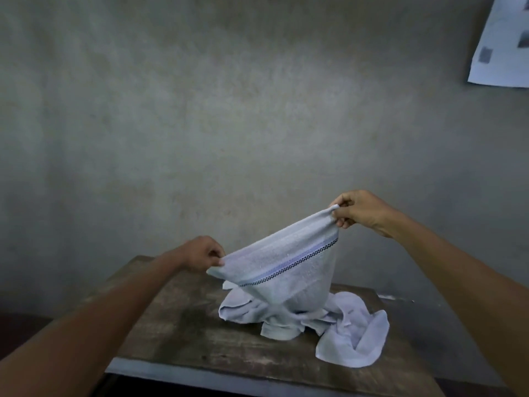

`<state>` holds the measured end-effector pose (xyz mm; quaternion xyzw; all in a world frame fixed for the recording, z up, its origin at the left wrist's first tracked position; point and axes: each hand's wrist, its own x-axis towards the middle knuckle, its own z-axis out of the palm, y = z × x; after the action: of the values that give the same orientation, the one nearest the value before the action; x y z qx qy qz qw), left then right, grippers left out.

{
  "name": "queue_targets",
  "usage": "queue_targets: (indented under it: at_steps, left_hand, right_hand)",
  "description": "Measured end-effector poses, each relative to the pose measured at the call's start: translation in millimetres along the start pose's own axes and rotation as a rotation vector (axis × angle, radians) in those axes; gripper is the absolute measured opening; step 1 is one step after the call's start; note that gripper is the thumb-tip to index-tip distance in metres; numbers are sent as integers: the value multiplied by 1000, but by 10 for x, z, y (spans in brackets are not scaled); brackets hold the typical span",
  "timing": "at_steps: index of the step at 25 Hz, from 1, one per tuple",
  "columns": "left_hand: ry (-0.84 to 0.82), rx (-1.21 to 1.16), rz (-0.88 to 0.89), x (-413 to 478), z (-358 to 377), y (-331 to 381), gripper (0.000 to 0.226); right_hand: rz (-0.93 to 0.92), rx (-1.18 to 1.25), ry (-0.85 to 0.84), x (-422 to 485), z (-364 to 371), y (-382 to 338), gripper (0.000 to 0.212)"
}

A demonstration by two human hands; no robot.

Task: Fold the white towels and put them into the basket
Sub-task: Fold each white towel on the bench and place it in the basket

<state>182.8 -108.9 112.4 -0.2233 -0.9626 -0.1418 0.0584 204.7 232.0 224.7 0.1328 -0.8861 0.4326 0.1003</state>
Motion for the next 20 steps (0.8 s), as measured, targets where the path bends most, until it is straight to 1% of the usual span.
queue_targets:
  at_steps: [3,5,7,9,10,12,13,14,15,17,19,20]
  left_hand:
    - [135,170,-109,51,-566,-9,22]
    - [284,281,-188,64,-937,-13,23]
    - [451,308,-222,72,-1322,3,21]
    - [573,276,-210,17,-1722,42,21]
    - [597,293,-204,-25,-1923,60,21]
    - [558,399,-233,-132,-2246,76,23]
    - [528,449,-252,-184,-2351,69,22]
    - [521,466,-260,-223,-2419,50,22]
    - [553,461,-254,-255,-2457,30,22]
    - [700,419,-204,-297,-2500,-9,22]
    - [821,307,-154,-334,-2498,-29,18]
    - [848,205,-133,-348,-2484,-14,15]
  right_hand:
    - [-54,55,99,170,-97,-170,16]
    - [-118,158,158,325,-160,-355,16]
    - [-171,248,220,472,-238,-552,17]
    - [-205,307,251,582,-305,-727,18]
    - [-210,323,241,619,-328,-813,17]
    - [-200,291,161,648,-343,-957,16]
    - [-203,264,153,655,-339,-1002,16]
    - [-223,243,191,663,-337,-1037,16]
    - [-250,225,247,668,-330,-1058,17]
    - [-282,180,300,652,-285,-1080,19]
    - [-303,170,353,633,-244,-1084,21]
    - [-322,184,421,625,-253,-1087,23]
